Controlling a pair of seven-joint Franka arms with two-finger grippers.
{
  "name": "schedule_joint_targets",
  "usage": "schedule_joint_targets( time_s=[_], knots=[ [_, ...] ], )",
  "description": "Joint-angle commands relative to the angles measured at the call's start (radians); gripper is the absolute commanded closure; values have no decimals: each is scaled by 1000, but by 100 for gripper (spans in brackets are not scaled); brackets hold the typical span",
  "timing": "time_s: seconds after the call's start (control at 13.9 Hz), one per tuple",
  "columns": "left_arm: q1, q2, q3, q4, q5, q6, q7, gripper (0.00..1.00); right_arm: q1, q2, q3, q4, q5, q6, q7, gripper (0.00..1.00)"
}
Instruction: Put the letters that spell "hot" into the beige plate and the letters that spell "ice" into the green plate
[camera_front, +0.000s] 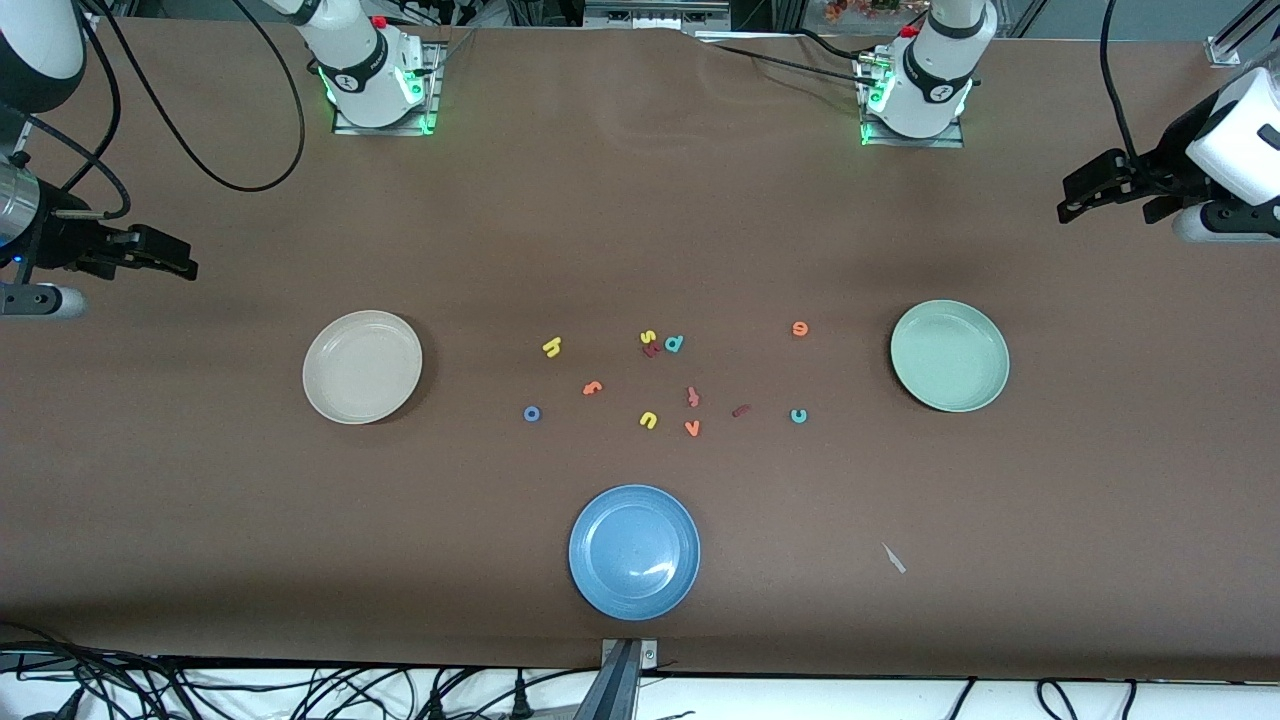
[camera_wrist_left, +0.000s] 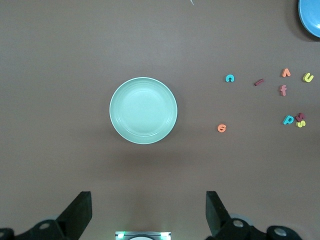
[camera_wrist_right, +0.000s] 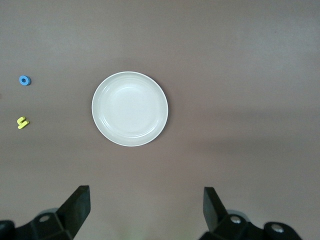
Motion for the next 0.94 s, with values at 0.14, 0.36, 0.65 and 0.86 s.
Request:
schedule_joint_targets(
  time_s=[0.14, 0.36, 0.65, 0.86],
  knots=[
    [-194, 18, 188, 28, 23, -4, 14, 0, -4, 9, 0, 27, -12, -26, -16, 0],
    [-206, 20, 187, 51, 24, -6, 8, 0, -1, 7, 0, 25, -12, -28, -13, 0],
    [-206, 24, 187, 52, 24, -9, 6, 0, 1, 7, 1, 27, -13, -28, -10, 0],
    [-205, 26, 187, 52, 24, -9, 8, 0, 2, 7, 1, 25, -12, -28, -7, 0]
  ],
)
